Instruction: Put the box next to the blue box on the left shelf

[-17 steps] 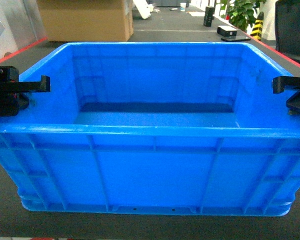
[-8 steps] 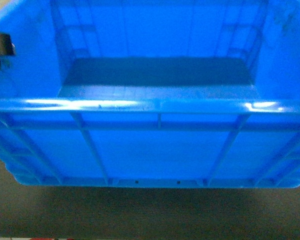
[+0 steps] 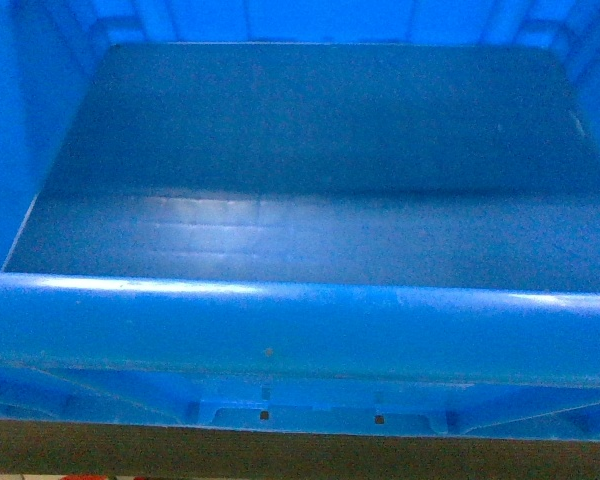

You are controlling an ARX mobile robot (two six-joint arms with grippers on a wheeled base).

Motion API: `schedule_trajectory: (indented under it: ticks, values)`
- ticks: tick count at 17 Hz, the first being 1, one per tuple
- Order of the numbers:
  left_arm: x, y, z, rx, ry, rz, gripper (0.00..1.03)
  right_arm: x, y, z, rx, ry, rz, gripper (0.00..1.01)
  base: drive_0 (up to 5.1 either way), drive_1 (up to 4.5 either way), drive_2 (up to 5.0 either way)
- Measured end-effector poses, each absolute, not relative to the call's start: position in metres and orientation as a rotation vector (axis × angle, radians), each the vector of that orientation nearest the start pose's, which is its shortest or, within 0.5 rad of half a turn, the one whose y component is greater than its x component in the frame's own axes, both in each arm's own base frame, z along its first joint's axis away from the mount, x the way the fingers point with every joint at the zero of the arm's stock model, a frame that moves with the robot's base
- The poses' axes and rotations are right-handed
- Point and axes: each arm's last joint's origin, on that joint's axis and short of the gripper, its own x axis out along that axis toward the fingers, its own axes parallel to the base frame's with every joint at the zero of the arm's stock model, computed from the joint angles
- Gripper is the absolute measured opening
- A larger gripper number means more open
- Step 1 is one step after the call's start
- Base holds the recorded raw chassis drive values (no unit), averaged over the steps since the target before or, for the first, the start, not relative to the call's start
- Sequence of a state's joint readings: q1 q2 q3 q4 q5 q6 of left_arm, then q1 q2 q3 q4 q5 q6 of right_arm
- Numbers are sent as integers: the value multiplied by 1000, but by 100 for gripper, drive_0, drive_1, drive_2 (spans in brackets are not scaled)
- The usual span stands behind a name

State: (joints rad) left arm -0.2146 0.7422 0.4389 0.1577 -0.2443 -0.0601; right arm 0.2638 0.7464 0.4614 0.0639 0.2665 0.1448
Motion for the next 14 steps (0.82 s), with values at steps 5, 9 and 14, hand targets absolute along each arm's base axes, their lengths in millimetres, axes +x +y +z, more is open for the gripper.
schedule_trajectory:
  ticks: [5, 9, 14]
  values:
    - [170, -30, 251, -24, 152, 33, 10, 167, 37, 249, 83, 222, -20, 9, 0, 0, 0]
    - [170, -30, 251, -24, 152, 33, 10, 168, 37, 249, 82, 220, -19, 9, 0, 0, 0]
    - [170, -30, 251, -24, 152, 33, 10, 167, 37, 249, 80, 221, -21, 8, 0, 0, 0]
